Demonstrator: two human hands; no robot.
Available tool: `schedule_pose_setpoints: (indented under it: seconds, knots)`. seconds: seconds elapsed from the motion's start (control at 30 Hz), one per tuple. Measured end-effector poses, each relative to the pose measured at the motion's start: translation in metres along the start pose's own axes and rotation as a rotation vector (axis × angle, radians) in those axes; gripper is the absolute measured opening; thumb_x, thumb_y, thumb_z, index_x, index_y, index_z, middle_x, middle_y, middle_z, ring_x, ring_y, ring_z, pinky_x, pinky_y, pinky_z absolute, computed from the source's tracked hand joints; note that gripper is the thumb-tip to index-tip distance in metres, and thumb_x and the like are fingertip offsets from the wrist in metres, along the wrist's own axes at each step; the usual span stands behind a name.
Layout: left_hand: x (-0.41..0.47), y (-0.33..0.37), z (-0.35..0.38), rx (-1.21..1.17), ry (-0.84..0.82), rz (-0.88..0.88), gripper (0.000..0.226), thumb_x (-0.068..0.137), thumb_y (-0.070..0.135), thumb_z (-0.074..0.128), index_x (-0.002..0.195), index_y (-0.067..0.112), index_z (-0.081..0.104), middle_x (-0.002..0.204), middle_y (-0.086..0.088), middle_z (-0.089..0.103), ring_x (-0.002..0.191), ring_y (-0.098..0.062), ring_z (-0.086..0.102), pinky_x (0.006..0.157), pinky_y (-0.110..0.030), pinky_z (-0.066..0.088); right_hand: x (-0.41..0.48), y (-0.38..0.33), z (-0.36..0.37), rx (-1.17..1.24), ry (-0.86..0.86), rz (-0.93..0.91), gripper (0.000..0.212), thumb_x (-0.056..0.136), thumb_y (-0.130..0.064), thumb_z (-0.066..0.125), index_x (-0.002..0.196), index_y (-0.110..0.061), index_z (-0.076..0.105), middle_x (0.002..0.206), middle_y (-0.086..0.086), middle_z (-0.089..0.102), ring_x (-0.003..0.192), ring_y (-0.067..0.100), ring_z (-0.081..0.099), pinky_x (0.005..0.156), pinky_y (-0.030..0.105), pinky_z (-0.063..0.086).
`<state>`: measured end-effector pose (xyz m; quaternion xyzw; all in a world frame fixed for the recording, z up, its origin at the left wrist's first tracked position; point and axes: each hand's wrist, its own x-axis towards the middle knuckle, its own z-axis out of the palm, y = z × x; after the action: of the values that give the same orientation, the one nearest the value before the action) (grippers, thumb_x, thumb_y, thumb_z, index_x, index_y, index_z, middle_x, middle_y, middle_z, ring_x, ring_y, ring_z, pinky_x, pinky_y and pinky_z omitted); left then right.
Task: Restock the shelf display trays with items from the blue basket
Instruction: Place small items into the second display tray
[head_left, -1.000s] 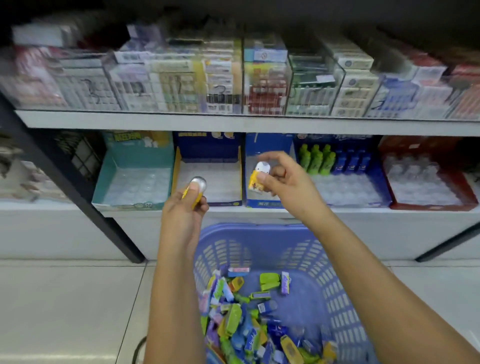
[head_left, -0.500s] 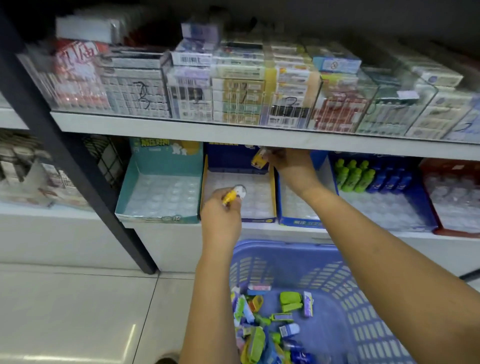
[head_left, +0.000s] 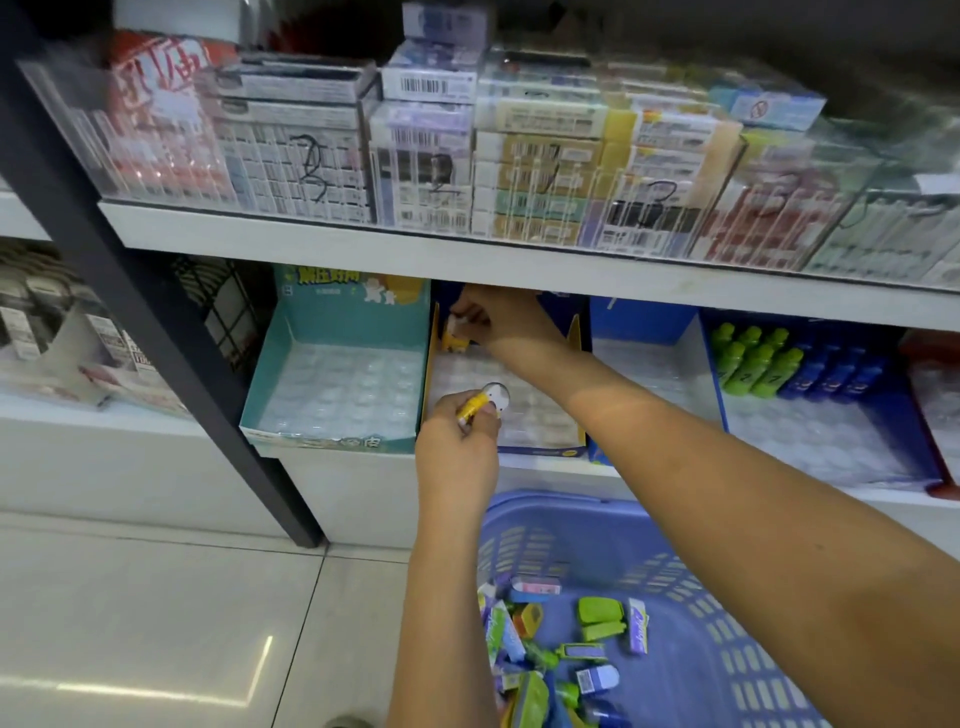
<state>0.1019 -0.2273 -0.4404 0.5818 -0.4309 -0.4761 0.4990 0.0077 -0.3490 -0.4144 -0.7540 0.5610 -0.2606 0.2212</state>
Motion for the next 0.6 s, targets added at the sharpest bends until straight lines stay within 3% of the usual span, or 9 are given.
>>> schedule_pose_setpoints:
  seconds: [0.13,0.23,0.3,0.37,0.43,0.5,0.6]
  knots:
    - [0.002,-0.001,-0.001,-0.068,-0.018,-0.018,0.013,0.094,0.012,0.054,0.104,0.013,0.061,0.093,-0.004,0.067,0.09,-0.022,0.067,0.085,-0.033,0.053,0.003,-0.004,0.0,-0.113,-0.008,0.024,0.025,0.092,-0.02,0.058,0.112,-0.005,0.064,0.112,0.01,0.066,0.104,0.023,0.06,0.076,0.021,0.037]
    - [0.003,0.001,-0.002,-0.196,-0.021,-0.06,0.013,0.096,0.01,0.051,0.104,0.01,0.06,0.085,0.001,0.065,0.085,-0.019,0.066,0.081,-0.026,0.053,0.004,-0.014,-0.006,-0.187,-0.098,0.086,0.029,0.095,-0.021,0.051,0.12,-0.011,0.061,0.122,0.008,0.062,0.112,0.025,0.057,0.092,0.031,0.044]
    - [0.001,0.003,-0.003,-0.253,0.001,-0.053,0.011,0.097,0.012,0.05,0.103,0.014,0.059,0.084,0.001,0.064,0.082,-0.016,0.065,0.075,-0.019,0.054,-0.005,-0.021,-0.014,-0.185,-0.092,0.085,0.036,0.095,-0.03,0.053,0.128,-0.017,0.054,0.129,0.005,0.058,0.115,0.021,0.055,0.095,0.028,0.043]
    - [0.0,0.005,-0.004,-0.277,0.045,-0.016,0.012,0.097,0.012,0.049,0.103,0.017,0.058,0.08,0.003,0.062,0.074,-0.01,0.062,0.069,-0.015,0.054,-0.025,-0.026,-0.023,0.06,-0.015,0.156,0.042,0.088,-0.038,0.062,0.124,-0.018,0.054,0.11,0.002,0.064,0.094,0.015,0.063,0.077,0.019,0.048]
    - [0.0,0.007,-0.003,-0.269,0.07,0.032,0.013,0.097,0.016,0.05,0.106,0.017,0.06,0.08,0.004,0.061,0.069,-0.007,0.06,0.069,-0.016,0.055,-0.052,-0.031,-0.03,0.366,-0.062,0.219,0.037,0.083,-0.034,0.07,0.112,-0.016,0.058,0.087,-0.001,0.065,0.069,0.011,0.065,0.061,0.017,0.051]
    - [-0.001,0.01,-0.003,-0.243,0.04,0.082,0.014,0.096,0.02,0.052,0.107,0.018,0.061,0.084,0.0,0.064,0.072,-0.008,0.061,0.074,-0.022,0.055,-0.074,-0.029,-0.033,0.473,-0.157,0.21,0.022,0.083,-0.021,0.07,0.103,-0.013,0.063,0.084,0.003,0.066,0.069,0.013,0.065,0.067,0.022,0.056]
    - [-0.005,0.011,0.001,-0.124,0.023,0.133,0.029,0.095,0.02,0.053,0.124,0.013,0.055,0.104,-0.008,0.065,0.09,-0.015,0.063,0.085,-0.029,0.053,-0.079,-0.026,-0.037,0.553,-0.043,0.209,0.016,0.083,-0.01,0.069,0.098,-0.01,0.066,0.089,0.009,0.068,0.074,0.013,0.064,0.068,0.016,0.056]
